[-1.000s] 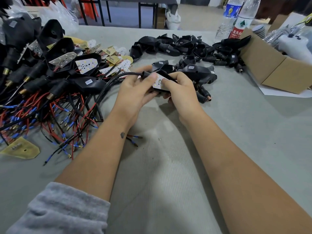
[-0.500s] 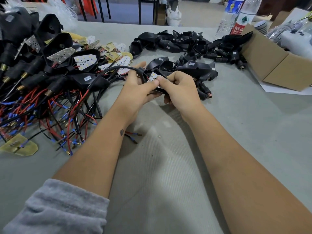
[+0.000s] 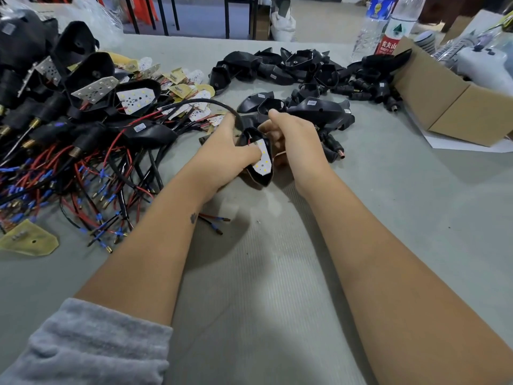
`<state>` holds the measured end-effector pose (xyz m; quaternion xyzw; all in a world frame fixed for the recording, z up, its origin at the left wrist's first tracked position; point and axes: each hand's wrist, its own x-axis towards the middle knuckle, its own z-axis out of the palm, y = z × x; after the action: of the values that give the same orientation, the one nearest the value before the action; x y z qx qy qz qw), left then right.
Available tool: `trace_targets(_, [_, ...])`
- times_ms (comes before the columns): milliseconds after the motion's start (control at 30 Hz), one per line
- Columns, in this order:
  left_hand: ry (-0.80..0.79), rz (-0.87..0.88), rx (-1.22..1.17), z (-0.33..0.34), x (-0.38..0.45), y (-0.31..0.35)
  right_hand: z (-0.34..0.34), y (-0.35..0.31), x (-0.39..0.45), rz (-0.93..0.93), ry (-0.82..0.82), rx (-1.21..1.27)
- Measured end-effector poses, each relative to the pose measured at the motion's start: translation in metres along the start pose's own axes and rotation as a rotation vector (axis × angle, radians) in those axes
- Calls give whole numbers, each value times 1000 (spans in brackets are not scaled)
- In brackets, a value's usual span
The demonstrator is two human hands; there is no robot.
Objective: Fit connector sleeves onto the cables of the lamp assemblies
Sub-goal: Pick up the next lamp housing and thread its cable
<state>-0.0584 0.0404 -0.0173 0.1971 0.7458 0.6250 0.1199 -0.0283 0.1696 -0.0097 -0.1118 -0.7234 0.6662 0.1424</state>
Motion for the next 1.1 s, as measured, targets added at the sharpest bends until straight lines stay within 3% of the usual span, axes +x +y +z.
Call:
trace_targets(233, [-103,38,163,8,-3,1,3,5,-3,-210,-48,-62])
trace_targets(633, [-162,126,187,5,-2,0,-2,7,3,-208,-121,-39])
trace_targets(800, [-258,143,100,6,-2,-7,-7,6,6,-154,-58,-26])
trace_targets(933, [-20,-14,-211,6,-2,3,-18,6,6,-93,-173,-40])
trace_targets(1100, [302,-36,-944,-21,2,-1,-35,6,7,-58,-331,-115])
